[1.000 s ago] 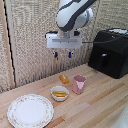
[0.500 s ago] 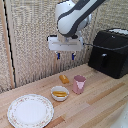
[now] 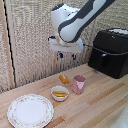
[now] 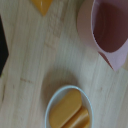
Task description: Extend the gripper towards the air fryer handle. Grasp the air fryer handle and pull it to open the air fryer. Release the air fryer handle and move the gripper to the bread. Grasp the bread with the gripper and move it to the air fryer basket. Release the bread inside the air fryer and retract the gripper.
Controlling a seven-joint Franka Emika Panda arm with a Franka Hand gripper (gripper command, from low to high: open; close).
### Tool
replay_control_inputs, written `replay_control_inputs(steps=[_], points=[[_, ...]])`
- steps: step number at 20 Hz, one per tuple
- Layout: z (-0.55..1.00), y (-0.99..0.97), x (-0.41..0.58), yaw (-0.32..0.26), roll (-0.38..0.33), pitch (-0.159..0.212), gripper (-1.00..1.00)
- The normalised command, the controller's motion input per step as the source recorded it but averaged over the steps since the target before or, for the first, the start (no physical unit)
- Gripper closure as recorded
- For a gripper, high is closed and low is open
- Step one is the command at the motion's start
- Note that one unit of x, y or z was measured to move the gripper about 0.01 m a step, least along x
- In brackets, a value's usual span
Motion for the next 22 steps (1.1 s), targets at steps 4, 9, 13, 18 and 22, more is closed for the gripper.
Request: replay_control_inputs(steps=[4, 9, 13, 18, 22], points=[[0.00, 0.00, 0.012, -0.074, -0.375, -0.187, -1.00], [-0.10, -0.14, -0.033, -0.088, -0.345, -0.161, -1.00], [-0.19, -0.42, -0.031, -0.103, -0.118, -0.205, -1.00], [-0.29, -0.56, -0.015, -0.047, -0.003, -0.154, -1.00], [-0.29, -0.61, -0.084, -0.010, 0.001, -0.076, -1.00]])
